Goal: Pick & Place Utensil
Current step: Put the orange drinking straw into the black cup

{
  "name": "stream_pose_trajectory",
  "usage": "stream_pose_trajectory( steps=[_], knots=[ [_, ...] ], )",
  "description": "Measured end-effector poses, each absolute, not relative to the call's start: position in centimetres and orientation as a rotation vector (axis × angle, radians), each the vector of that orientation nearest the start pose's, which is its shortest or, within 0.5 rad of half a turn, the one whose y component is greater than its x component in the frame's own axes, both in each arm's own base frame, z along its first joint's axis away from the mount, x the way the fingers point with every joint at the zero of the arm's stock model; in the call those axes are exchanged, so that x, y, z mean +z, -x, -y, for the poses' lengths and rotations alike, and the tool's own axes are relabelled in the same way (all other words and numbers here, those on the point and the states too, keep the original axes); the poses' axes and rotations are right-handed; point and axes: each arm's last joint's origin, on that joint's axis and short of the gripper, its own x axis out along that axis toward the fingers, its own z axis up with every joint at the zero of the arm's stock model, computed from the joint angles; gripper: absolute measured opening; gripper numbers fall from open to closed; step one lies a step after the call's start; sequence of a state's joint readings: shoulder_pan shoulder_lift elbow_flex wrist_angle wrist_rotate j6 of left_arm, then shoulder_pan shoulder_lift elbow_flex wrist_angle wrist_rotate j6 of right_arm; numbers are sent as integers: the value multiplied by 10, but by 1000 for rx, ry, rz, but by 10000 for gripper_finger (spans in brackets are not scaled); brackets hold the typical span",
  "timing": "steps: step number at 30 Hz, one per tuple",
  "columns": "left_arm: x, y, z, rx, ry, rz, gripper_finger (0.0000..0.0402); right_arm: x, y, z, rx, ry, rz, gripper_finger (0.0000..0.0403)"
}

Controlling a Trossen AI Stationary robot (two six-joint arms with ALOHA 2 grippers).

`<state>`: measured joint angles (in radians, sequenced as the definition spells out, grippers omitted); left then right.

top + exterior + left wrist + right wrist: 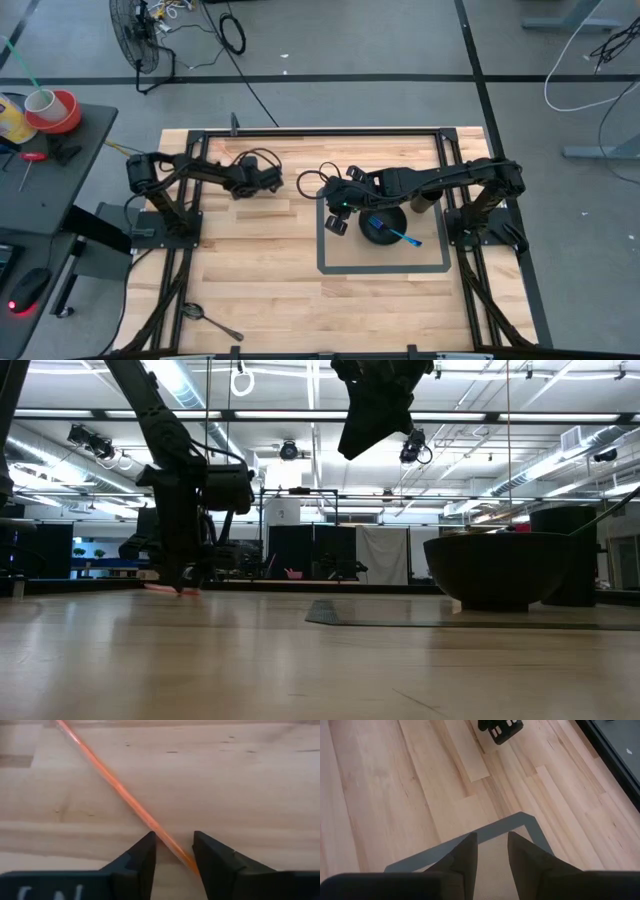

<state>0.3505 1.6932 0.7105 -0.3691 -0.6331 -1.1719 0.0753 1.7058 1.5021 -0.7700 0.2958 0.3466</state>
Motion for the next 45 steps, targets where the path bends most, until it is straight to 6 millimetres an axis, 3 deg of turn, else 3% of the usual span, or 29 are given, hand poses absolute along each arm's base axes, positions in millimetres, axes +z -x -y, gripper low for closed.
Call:
stream_pose_trajectory(
  steps=[8,36,45],
  knots=[
    [106,-240,-94,1465,697,-719,102,295,-361,-19,-356,-121,-913,110],
    [113,-255,-27,1206,765,-781,100,295,-360,-19,-357,-119,-921,110],
    [115,-252,-23,1203,790,-794,43,295,-360,-19,-334,-123,-931,110]
  ],
)
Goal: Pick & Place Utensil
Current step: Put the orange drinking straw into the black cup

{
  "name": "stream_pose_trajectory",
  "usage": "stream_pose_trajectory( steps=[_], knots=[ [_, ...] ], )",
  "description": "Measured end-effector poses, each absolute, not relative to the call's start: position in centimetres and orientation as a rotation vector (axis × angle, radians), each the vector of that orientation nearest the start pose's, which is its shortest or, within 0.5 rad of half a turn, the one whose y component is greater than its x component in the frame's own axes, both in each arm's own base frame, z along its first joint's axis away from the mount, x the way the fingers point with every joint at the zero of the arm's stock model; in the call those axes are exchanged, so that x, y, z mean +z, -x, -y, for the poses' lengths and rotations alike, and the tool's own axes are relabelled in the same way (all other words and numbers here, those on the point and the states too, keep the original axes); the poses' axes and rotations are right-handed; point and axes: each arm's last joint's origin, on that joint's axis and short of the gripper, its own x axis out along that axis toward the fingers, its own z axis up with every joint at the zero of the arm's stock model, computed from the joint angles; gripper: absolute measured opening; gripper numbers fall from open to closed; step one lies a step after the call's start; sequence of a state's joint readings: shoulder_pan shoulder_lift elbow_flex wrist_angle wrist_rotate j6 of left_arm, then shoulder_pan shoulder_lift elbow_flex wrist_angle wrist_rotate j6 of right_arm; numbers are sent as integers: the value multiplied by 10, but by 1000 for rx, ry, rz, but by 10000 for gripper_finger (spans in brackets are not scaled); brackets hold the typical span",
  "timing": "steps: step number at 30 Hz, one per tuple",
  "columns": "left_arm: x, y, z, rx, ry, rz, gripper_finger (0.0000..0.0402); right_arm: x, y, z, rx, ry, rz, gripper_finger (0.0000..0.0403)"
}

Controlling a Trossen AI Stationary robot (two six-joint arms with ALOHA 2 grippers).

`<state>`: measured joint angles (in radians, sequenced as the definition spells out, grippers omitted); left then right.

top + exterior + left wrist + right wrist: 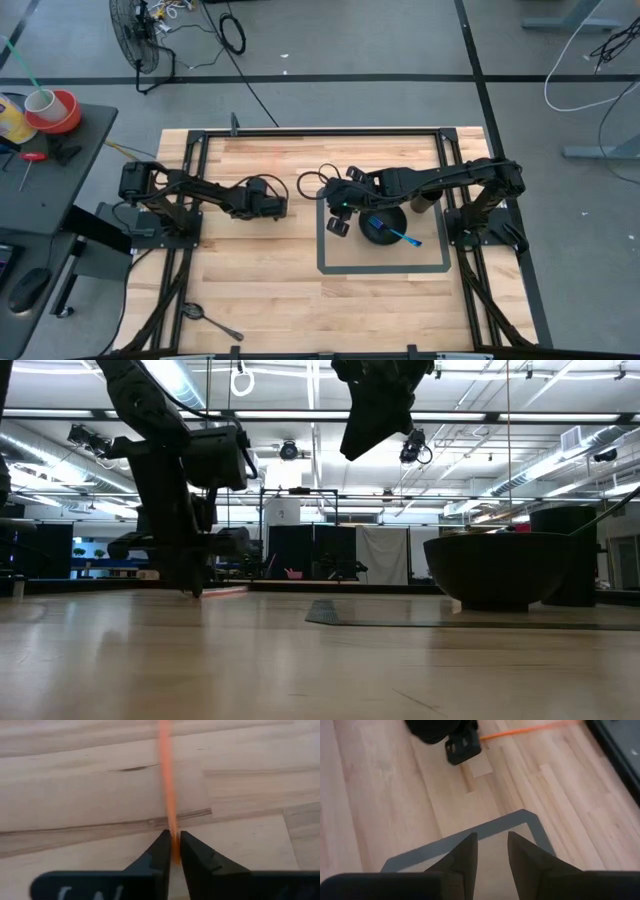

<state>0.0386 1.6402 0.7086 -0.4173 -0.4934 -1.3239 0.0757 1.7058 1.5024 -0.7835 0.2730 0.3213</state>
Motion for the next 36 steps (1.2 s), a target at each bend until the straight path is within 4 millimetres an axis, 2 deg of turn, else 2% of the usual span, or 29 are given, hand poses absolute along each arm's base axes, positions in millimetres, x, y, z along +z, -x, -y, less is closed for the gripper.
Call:
stream_pose_trajectory(
  steps=[5,11,17,22,28,32,34,36],
  knots=[
    [115,-252,-23,1197,782,-800,8,293,-358,-26,-281,-80,-963,110],
    [124,-251,-21,1132,798,-822,12,292,-352,-45,-275,53,-996,110],
    [155,-247,-21,1013,754,-760,18,294,-346,-87,-179,266,-954,110],
    [183,-241,-21,869,625,-719,8,296,-353,-104,-171,380,-813,110],
    [208,-239,-19,635,528,-678,7,267,-357,-107,-79,640,-750,110],
    [226,-237,-18,546,432,-599,12,257,-357,-102,-228,726,-721,110],
    [233,-236,-18,514,381,-565,11,258,-357,-100,-306,743,-715,110],
    [240,-233,-18,491,337,-528,9,259,-355,-99,-366,832,-734,115]
  ],
)
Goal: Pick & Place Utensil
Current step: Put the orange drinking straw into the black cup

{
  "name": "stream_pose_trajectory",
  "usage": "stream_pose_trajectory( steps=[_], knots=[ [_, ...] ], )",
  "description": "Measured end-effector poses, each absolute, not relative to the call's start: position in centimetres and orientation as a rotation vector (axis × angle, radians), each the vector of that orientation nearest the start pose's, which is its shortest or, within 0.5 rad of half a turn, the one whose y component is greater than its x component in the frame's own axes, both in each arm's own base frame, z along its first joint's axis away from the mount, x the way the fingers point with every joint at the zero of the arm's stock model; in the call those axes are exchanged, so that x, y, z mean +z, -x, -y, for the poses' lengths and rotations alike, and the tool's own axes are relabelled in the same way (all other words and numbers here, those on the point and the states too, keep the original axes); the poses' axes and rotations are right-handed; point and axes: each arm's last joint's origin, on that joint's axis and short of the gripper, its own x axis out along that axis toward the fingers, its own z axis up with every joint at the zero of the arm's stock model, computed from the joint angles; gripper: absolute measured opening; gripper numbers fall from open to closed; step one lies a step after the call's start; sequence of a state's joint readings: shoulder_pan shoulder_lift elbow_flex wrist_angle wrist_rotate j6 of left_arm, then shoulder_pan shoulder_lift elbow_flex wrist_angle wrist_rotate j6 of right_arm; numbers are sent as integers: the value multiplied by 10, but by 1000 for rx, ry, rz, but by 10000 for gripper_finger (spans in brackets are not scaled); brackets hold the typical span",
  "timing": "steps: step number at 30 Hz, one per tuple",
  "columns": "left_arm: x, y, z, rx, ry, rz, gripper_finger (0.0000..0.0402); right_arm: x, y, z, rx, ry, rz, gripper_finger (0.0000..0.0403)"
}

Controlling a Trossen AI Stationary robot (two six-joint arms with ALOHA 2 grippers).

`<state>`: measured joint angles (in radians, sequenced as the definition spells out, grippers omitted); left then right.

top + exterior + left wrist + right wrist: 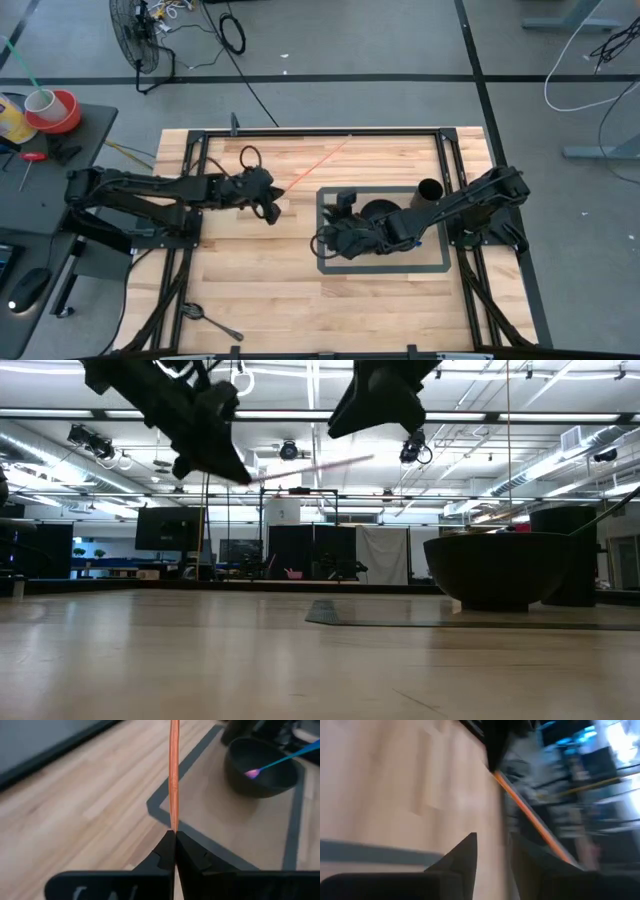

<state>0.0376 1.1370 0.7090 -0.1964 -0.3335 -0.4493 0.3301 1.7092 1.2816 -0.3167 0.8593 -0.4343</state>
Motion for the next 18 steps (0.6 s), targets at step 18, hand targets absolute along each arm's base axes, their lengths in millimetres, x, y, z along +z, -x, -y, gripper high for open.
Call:
stream_pose_trajectory(
  steps=[18],
  knots=[
    [264,-220,-4,397,268,-428,10,284,-359,-88,-695,1139,-750,201]
  ],
)
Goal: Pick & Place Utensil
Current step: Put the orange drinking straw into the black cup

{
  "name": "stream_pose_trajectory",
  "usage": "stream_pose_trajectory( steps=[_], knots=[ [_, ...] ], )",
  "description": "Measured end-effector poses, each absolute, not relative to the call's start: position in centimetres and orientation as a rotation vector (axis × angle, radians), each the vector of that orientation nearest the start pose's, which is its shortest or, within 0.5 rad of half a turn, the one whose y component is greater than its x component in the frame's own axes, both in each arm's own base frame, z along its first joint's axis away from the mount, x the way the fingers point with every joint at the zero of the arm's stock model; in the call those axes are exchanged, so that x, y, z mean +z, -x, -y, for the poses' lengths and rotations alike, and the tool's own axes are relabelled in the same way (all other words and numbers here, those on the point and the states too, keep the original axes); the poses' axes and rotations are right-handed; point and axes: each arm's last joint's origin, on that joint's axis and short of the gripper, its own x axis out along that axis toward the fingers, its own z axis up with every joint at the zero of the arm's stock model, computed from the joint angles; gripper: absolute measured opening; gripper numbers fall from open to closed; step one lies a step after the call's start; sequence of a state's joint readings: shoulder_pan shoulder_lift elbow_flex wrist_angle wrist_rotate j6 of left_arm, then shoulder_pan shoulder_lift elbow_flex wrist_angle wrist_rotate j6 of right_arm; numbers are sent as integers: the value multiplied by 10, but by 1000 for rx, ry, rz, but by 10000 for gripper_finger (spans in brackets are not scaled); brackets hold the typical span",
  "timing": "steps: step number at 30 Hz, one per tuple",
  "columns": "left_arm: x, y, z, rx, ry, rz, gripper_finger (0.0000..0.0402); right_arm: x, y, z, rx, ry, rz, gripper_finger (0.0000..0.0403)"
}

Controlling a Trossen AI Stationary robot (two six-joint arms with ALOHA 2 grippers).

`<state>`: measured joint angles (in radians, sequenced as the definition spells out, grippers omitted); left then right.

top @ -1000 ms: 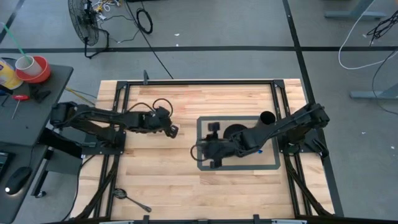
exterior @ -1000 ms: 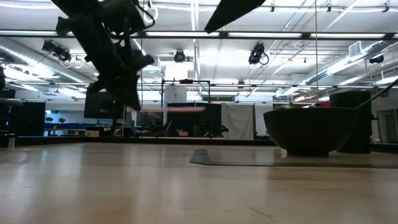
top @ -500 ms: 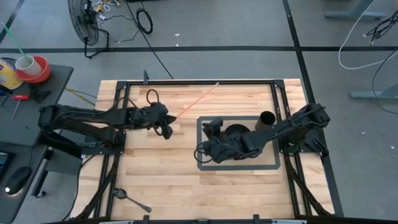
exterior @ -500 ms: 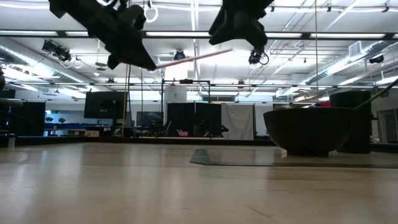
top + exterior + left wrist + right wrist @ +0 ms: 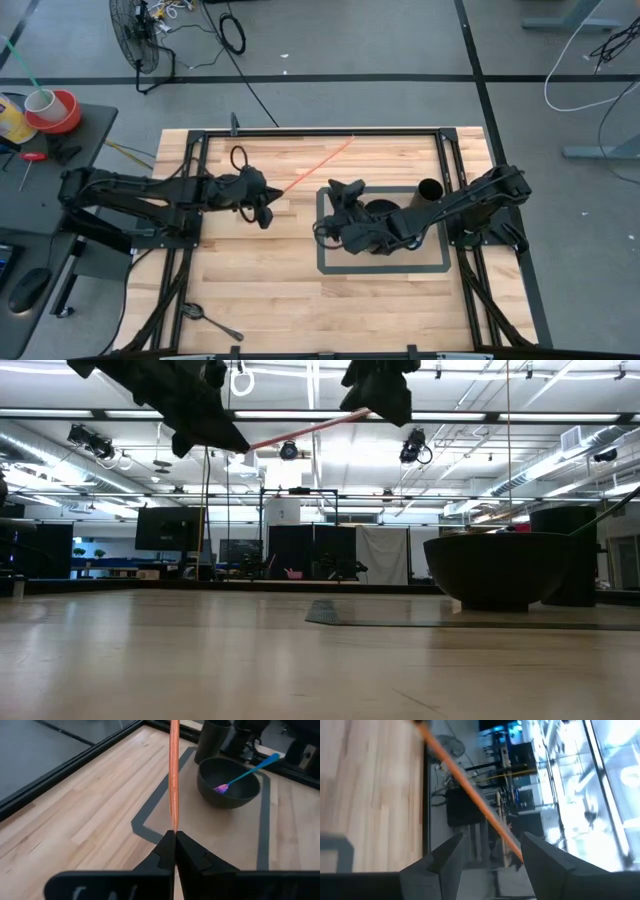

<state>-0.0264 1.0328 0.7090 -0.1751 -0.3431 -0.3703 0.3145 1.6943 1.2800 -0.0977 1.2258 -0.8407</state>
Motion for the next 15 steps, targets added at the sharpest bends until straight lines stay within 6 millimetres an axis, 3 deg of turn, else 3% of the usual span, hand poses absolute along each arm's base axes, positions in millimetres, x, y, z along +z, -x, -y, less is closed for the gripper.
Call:
stream_pose_trajectory(
  steps=[6,11,15],
  knots=[
    [273,-224,1,356,212,-339,7,301,-350,-73,-1017,739,-558,189],
    [274,-224,2,384,183,-324,9,308,-338,-54,-988,428,-447,163],
    [274,-224,2,386,181,-322,10,310,-340,-40,-961,319,-428,148]
  ],
)
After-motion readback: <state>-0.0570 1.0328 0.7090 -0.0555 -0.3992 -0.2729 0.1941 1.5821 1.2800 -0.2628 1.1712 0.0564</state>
